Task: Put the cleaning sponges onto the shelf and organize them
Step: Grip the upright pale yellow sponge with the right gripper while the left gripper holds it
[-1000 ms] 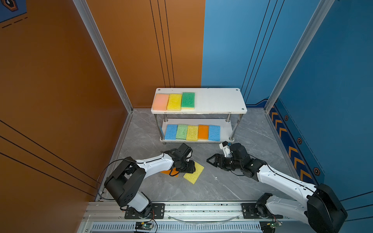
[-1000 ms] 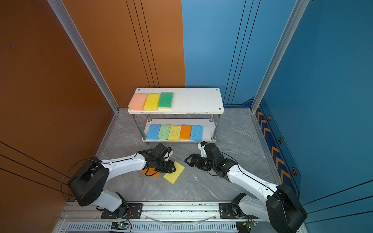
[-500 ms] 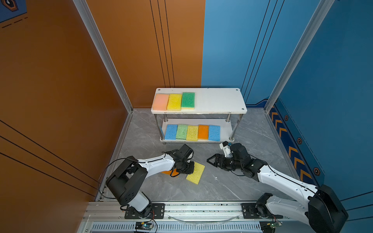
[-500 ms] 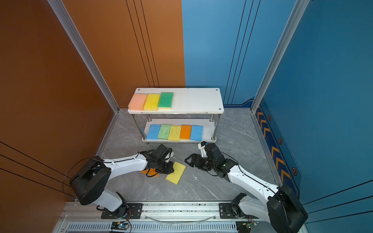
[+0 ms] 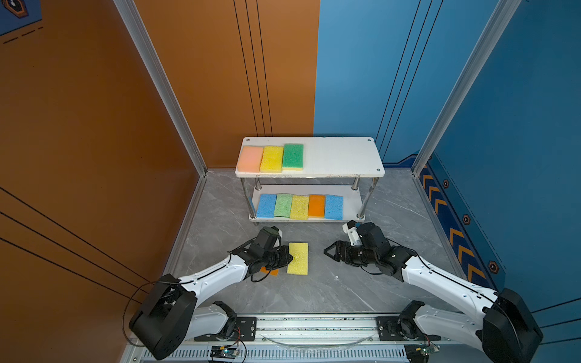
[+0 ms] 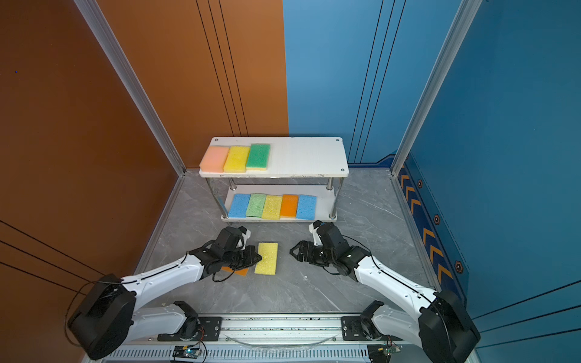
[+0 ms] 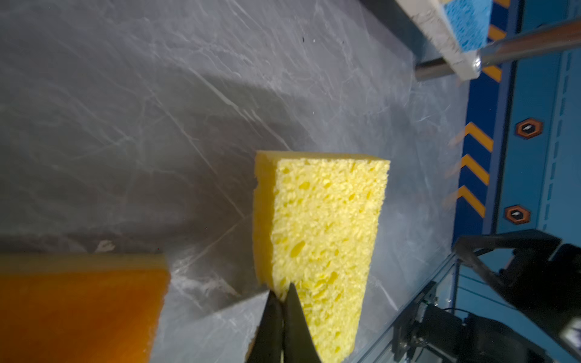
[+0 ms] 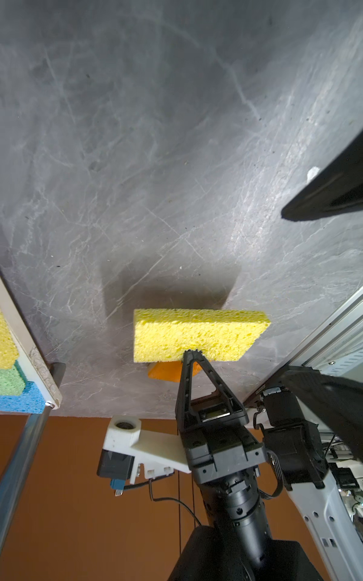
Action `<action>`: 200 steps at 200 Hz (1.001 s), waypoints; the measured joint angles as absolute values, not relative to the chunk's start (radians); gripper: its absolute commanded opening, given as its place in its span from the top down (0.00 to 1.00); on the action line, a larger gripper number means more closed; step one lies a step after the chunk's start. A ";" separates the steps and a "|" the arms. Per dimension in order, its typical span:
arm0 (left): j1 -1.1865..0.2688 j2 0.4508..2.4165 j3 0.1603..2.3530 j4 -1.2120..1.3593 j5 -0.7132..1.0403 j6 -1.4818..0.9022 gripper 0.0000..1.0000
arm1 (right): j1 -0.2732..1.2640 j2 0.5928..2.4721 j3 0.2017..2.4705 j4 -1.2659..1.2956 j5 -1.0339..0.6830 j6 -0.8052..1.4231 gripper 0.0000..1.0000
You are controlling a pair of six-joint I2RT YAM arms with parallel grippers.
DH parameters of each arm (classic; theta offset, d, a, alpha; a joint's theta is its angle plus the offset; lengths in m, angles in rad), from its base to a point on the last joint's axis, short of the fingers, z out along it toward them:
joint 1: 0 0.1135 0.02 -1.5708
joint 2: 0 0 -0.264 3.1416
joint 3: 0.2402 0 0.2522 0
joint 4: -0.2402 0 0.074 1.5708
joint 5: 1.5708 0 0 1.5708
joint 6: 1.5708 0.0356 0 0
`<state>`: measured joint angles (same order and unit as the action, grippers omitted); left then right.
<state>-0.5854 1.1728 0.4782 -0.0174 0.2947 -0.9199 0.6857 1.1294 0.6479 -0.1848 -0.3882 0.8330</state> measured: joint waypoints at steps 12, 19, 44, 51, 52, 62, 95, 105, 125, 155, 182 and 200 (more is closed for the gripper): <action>-0.590 1.130 0.445 0.029 0.283 -0.984 0.98 | 0.725 1.144 0.674 -0.190 -0.378 0.827 0.27; -0.591 1.111 0.431 0.052 0.276 -1.015 0.98 | 0.748 1.157 0.689 -0.191 -0.375 0.826 0.29; -0.592 1.060 0.410 0.102 0.253 -1.091 0.98 | 0.820 1.214 0.733 -0.189 -0.363 0.819 0.39; -0.592 1.048 0.410 0.112 0.249 -1.106 0.98 | 0.833 1.226 0.739 -0.187 -0.361 0.817 0.40; -0.592 1.046 0.409 0.115 0.248 -1.108 0.98 | 0.834 1.227 0.739 -0.187 -0.361 0.818 0.41; -0.592 1.031 0.409 0.125 0.244 -1.125 0.98 | 0.848 1.241 0.744 -0.187 -0.360 0.818 0.41; -0.597 1.003 0.404 0.147 0.237 -1.155 0.98 | 0.874 1.271 0.756 -0.187 -0.342 0.815 0.46; -0.597 0.997 0.400 0.150 0.236 -1.162 0.98 | 0.878 1.279 0.762 -0.187 -0.337 0.815 0.47; -0.598 0.992 0.394 0.150 0.234 -1.172 0.98 | 0.885 1.292 0.777 -0.186 -0.335 0.815 0.49; -0.604 0.988 0.393 0.150 0.234 -1.173 0.98 | 0.889 1.306 0.799 -0.179 -0.334 0.815 0.52; -0.614 0.987 0.393 0.150 0.234 -1.176 0.98 | 0.891 1.326 0.817 -0.171 -0.334 0.811 0.55; -0.618 0.987 0.393 0.150 0.231 -1.176 0.98 | 0.894 1.342 0.826 -0.165 -0.334 0.811 0.57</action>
<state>-0.6178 0.9871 0.3927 0.1497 0.2306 -1.1755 0.8940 1.3422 0.8261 -0.1650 -0.3344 0.8112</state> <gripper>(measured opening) 0.044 0.443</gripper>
